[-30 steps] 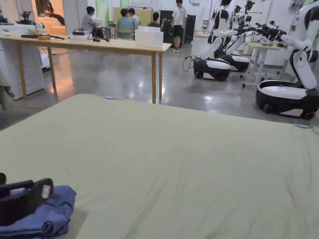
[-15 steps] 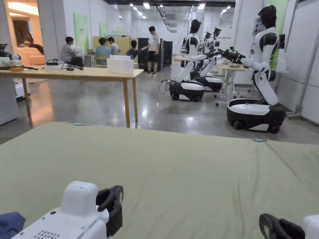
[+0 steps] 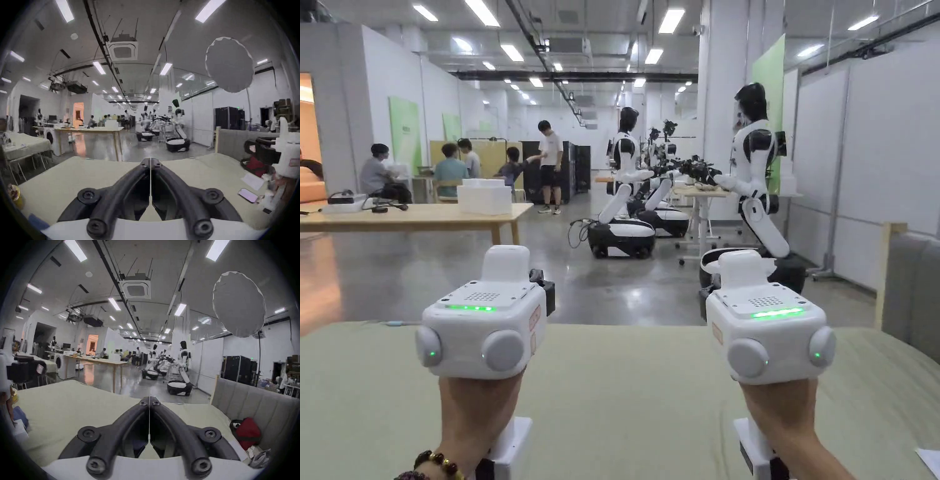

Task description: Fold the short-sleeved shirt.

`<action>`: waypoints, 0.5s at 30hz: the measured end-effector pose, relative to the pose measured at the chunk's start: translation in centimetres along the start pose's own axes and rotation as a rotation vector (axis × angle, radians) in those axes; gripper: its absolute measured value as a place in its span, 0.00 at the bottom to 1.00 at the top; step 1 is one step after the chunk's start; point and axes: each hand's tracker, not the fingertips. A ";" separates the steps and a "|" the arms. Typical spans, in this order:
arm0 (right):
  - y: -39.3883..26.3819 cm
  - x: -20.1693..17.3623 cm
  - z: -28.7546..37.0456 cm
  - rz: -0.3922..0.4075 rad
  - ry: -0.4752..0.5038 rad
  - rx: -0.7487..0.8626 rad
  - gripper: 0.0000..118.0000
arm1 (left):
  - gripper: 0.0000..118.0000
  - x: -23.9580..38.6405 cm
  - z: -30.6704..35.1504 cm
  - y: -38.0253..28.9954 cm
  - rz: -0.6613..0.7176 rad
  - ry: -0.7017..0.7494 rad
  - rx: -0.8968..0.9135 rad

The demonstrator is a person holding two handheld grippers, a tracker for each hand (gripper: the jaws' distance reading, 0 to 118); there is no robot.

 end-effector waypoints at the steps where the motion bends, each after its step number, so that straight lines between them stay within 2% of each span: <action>1: -0.2 0.0 -0.6 -0.029 -0.029 -0.030 0.01 | 0.00 0.2 -0.3 -0.4 -0.048 0.046 0.043; 3: -0.9 0.2 -1.6 -0.067 -0.022 -0.065 0.01 | 0.00 0.3 -1.4 -0.6 -0.091 0.049 0.020; 6: -0.7 -0.2 0.0 -0.058 -0.037 -0.042 0.01 | 0.00 0.2 -1.6 -0.9 -0.075 0.040 0.006; 11: 0.5 -0.3 1.4 -0.057 -0.019 -0.025 0.01 | 0.00 -0.6 -2.1 -1.2 0.042 0.030 -0.041; 13: 0.9 -0.3 1.8 -0.054 -0.018 -0.017 0.04 | 0.07 -0.9 -2.2 -1.2 0.038 0.036 -0.038; 14: 1.0 -0.1 1.6 -0.062 0.000 -0.020 0.10 | 0.12 -0.9 -2.3 -1.2 0.032 0.037 -0.044; 15: 0.9 -0.1 1.8 -0.072 0.005 -0.011 0.22 | 0.24 -0.8 -2.3 -1.1 0.024 0.033 -0.057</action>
